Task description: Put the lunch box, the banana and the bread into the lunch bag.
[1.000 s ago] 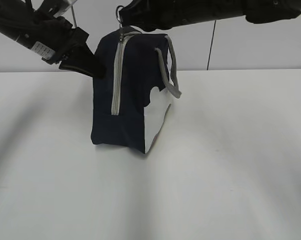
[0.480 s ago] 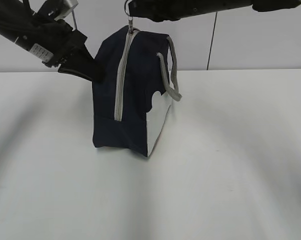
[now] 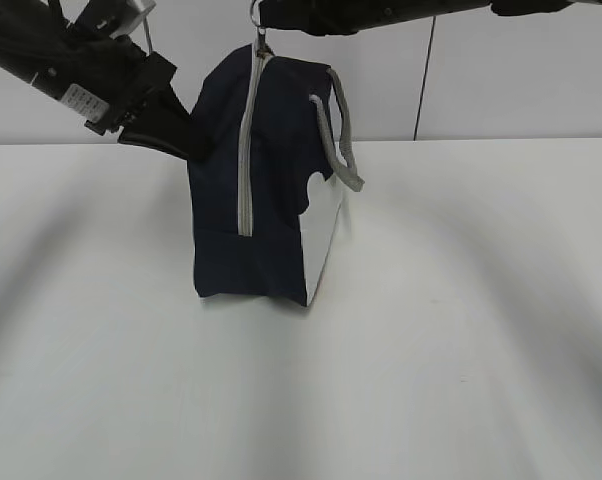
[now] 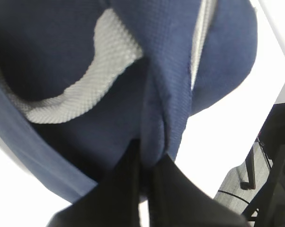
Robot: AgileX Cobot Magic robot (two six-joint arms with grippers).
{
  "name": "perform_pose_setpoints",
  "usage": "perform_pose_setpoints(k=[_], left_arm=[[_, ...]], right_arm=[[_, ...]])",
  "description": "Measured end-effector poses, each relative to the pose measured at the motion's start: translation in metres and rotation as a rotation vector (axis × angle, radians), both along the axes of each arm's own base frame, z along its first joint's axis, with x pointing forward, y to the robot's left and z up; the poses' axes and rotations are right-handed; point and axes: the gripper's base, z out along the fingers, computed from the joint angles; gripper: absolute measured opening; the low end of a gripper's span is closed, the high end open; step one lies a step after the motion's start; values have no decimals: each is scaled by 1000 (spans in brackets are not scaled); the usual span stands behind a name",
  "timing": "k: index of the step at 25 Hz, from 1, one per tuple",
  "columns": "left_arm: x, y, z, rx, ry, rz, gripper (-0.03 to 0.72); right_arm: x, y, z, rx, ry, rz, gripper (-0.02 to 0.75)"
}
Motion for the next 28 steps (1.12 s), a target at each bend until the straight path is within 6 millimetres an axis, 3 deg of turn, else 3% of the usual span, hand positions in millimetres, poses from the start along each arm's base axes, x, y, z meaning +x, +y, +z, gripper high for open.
perform_pose_setpoints(k=[5, 14, 21, 28], left_arm=[[0, 0, 0, 2, 1, 0, 3], [0, 0, 0, 5, 8, 6, 3], [0, 1, -1, 12, 8, 3, 3], [-1, 1, -1, 16, 10, 0, 3]], right_arm=[[17, -6, 1, 30, 6, 37, -16], [18, -4, 13, 44, -20, 77, -16], [29, -3, -4, 41, 5, 64, -16], [53, -10, -18, 67, 16, 22, -16]])
